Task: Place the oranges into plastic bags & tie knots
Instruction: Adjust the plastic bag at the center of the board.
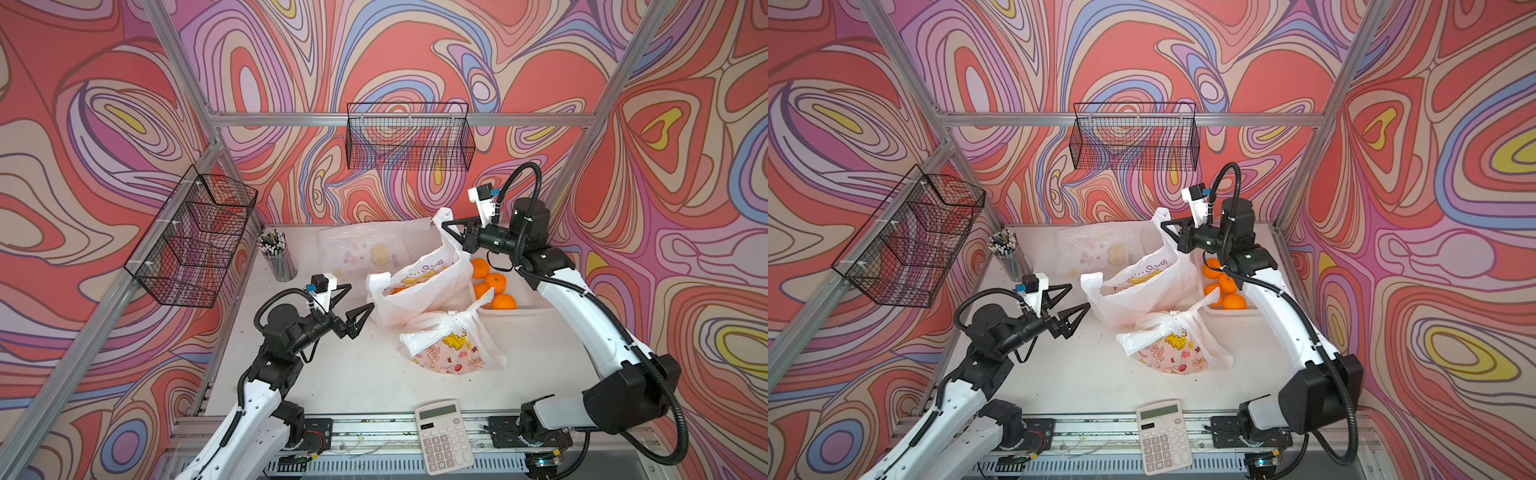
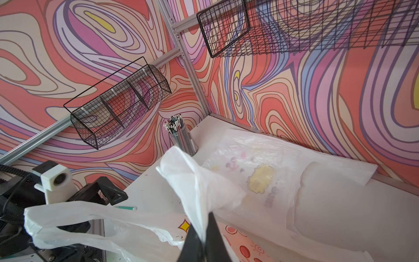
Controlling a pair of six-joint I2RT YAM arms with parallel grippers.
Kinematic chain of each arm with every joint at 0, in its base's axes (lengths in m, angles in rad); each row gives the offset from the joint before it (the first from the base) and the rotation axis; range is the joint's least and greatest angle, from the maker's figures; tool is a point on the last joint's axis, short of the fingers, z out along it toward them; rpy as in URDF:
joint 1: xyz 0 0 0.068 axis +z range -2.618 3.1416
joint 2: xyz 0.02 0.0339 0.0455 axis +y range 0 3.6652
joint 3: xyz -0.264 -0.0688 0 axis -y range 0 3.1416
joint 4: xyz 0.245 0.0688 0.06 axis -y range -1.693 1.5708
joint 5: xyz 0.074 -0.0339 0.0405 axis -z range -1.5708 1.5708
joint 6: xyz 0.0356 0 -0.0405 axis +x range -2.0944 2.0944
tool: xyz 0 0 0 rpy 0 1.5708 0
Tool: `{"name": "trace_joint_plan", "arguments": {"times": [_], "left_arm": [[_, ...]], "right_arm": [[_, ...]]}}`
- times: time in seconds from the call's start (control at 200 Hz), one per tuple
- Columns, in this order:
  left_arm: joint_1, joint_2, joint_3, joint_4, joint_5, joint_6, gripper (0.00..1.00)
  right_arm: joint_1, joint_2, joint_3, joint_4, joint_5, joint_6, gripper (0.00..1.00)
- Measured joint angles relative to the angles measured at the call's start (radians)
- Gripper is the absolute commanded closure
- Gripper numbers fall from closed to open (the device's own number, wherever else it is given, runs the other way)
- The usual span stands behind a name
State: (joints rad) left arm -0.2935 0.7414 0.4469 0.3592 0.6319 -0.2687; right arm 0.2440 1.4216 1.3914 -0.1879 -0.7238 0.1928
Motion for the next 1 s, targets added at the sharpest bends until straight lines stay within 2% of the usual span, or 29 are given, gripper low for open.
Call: {"name": "trace_joint_plan", "arguments": {"times": [0.235, 0.421, 0.576, 0.671, 0.721, 0.776, 0.801, 0.866, 0.997], "left_arm": [[-0.003, 0.161, -0.006, 0.259, 0.067, 0.006, 0.00], [-0.052, 0.255, -0.003, 0.326, 0.097, 0.062, 0.03], [-0.075, 0.321, 0.036, 0.327, 0.101, 0.120, 0.25], [-0.075, 0.361, 0.080, 0.339, 0.105, 0.137, 0.45], [-0.075, 0.376, 0.100, 0.351, 0.109, 0.145, 0.59], [-0.075, 0.389, 0.113, 0.365, 0.113, 0.144, 0.76], [-0.075, 0.393, 0.115, 0.369, 0.112, 0.145, 0.83], [-0.075, 0.395, 0.119, 0.369, 0.108, 0.146, 1.00], [-0.075, 0.392, 0.166, 0.292, 0.072, 0.153, 1.00]], "right_arm": [[0.000, 0.000, 0.000, -0.003, -0.001, 0.000, 1.00], [0.000, 0.000, 0.003, -0.009, -0.005, -0.001, 1.00], [0.000, 0.000, 0.006, -0.010, -0.013, -0.002, 1.00], [0.000, 0.000, 0.006, -0.011, -0.017, -0.001, 1.00], [0.000, 0.000, 0.006, -0.011, -0.018, -0.001, 1.00], [0.000, 0.000, 0.006, -0.011, -0.021, -0.001, 0.91], [-0.002, 0.000, 0.007, -0.013, -0.024, 0.000, 0.82], [-0.011, -0.001, 0.011, -0.016, -0.029, 0.000, 0.67], [-0.065, -0.032, 0.011, -0.037, -0.041, -0.029, 0.33]]}}
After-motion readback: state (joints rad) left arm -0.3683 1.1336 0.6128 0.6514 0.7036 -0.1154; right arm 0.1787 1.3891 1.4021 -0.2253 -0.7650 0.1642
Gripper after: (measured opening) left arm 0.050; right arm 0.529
